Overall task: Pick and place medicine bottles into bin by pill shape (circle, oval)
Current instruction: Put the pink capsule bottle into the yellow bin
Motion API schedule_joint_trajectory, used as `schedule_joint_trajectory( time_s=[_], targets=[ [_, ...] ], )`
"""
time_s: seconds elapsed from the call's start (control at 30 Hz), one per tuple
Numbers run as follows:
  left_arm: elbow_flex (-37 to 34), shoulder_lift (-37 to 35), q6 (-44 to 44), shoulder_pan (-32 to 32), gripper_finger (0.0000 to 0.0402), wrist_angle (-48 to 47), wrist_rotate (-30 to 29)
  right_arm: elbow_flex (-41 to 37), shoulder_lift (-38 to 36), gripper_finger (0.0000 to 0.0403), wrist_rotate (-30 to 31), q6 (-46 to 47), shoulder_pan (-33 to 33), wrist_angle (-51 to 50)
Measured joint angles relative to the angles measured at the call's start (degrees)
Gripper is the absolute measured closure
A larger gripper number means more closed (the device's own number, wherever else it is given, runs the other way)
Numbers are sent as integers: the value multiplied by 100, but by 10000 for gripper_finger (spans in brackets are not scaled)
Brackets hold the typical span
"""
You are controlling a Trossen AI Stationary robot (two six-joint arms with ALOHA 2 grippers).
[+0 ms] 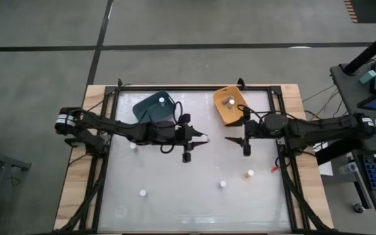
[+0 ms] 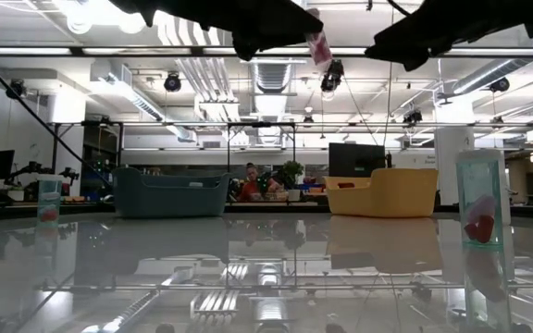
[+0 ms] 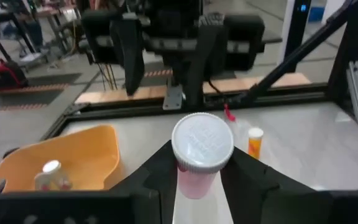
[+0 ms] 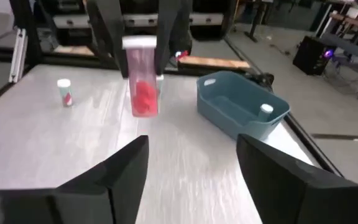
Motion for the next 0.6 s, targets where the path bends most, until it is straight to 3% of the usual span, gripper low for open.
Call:
schedule_joint_trajectory(
  time_s=[0.27, 0.37, 0.6],
  targets=[
    [-71, 8, 22, 18, 310, 192, -18, 377, 801, 142, -168, -13, 0, 20],
    [-71, 8, 36, 31, 310, 194, -67, 532, 1054, 140, -449, -7, 2, 39],
    [-71, 19, 52, 33, 310, 196, -170, 830, 1561, 142, -450, -13, 0, 59]
  ],
)
